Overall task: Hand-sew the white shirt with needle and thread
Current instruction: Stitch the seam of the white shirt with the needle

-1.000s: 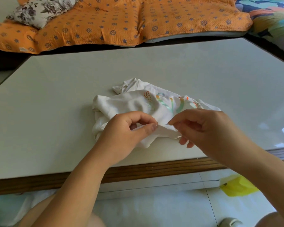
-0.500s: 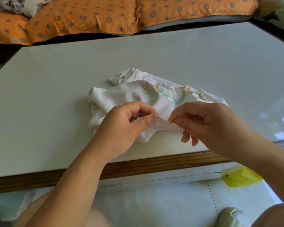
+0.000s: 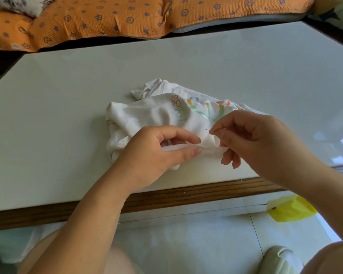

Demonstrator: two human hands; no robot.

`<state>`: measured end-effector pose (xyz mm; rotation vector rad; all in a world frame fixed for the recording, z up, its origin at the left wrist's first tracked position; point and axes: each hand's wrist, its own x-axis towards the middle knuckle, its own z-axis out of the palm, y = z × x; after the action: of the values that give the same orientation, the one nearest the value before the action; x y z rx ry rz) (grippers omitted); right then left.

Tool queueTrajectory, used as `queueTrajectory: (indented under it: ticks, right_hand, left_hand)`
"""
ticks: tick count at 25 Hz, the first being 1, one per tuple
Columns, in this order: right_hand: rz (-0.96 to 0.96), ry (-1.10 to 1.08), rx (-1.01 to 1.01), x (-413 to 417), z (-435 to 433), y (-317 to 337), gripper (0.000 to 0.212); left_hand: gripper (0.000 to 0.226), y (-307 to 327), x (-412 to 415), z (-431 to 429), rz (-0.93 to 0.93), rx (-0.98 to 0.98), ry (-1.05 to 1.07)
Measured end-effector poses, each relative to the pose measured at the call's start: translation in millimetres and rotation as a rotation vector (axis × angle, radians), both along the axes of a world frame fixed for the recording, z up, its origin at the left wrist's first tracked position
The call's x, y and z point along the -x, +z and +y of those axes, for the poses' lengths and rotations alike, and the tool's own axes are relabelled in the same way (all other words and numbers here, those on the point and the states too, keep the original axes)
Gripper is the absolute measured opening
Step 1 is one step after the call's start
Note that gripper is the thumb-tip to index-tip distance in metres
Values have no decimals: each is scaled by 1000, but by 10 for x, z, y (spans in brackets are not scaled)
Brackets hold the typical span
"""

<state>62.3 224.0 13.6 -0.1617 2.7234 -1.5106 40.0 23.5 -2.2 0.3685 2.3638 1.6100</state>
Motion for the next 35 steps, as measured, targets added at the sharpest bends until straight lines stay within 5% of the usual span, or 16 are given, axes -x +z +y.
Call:
queueTrajectory:
  ticks: [4,35]
  right_hand:
    - [27,6,-14,-12,7,3,21]
    - [150,131,-192,-51,35,-9,19]
  left_hand:
    - [5,-21,2,14,19,33,14]
    - [16,-29,-6,-1,25,-25,24]
